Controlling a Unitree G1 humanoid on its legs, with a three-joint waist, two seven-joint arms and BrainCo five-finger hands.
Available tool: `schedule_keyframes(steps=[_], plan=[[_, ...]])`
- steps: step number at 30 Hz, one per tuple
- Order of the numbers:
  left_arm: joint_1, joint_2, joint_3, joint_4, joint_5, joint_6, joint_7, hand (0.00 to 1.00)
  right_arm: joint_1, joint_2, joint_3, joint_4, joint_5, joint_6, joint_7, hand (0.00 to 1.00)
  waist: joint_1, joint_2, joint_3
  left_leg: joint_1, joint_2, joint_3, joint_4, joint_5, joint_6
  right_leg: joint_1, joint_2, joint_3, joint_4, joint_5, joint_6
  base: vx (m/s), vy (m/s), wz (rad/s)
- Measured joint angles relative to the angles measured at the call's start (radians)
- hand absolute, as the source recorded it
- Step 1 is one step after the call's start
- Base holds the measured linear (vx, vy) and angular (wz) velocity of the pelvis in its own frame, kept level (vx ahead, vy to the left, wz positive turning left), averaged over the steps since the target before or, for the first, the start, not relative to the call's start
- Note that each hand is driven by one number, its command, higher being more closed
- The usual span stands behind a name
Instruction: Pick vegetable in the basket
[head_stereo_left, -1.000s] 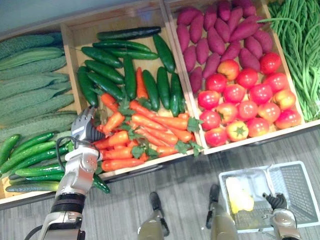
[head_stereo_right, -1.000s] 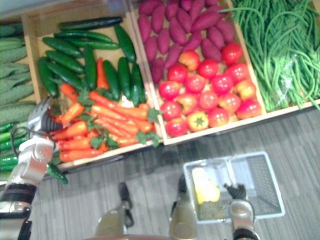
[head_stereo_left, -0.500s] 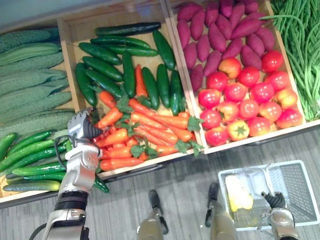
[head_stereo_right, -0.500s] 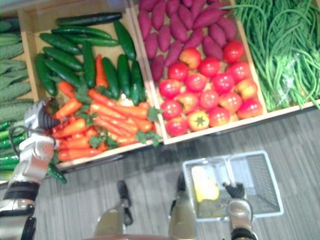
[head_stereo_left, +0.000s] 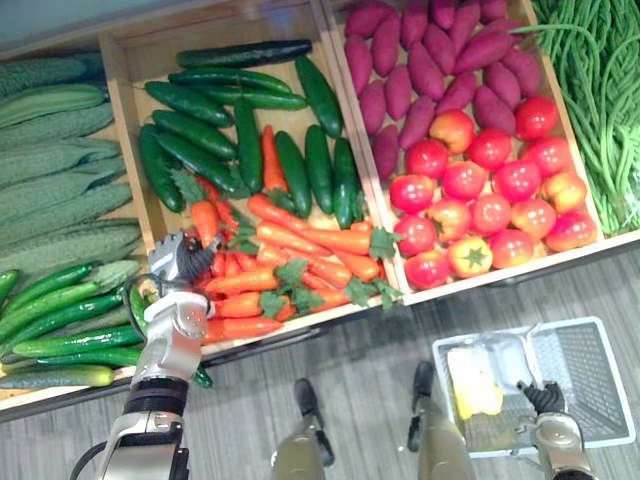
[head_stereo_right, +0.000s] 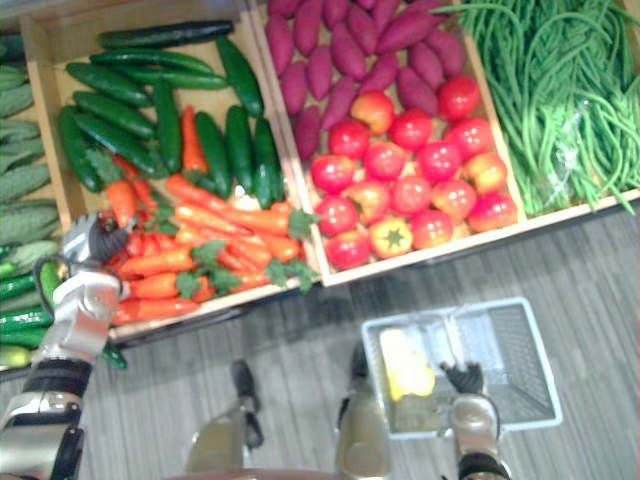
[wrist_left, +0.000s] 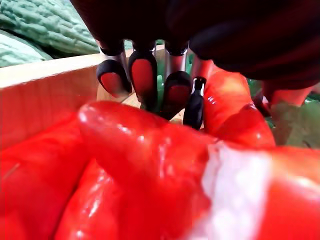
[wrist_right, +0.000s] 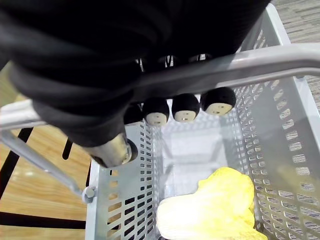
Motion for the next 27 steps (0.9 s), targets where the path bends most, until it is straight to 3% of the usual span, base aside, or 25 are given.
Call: schedule_keyframes(steps=[9,16,27], plan=[[0.007,0.000,0.001,-0.006,0.000,0.001,-0.013,1.00,0.001,0.004,0.000,0.004,0.000,0.001,0.000,1.00,-0.002,-0.002,-0.001,0.013,0.002,-0.004,0.007,-0.002,0.001,0.019,0.000,-0.003,0.000,0.002,-0.002,0.00,-0.002,0.00],[0.043,0.000,0.024,-0.128,0.001,0.008,-0.013,1.00,0.010,0.025,0.000,0.004,-0.002,0.003,0.003,1.00,-0.002,-0.021,-0.012,0.041,0.002,-0.011,0.007,-0.002,0.001,0.052,0.000,-0.009,-0.001,0.001,-0.002,0.00,0.000,0.00],[0.110,-0.037,0.062,-0.255,0.033,0.012,-0.013,1.00,0.056,0.038,0.000,0.005,-0.004,0.022,0.010,1.00,0.000,-0.029,-0.106,0.048,0.001,-0.029,0.003,-0.002,0.001,0.077,0.000,-0.029,-0.016,0.001,-0.002,0.00,-0.004,0.04]])
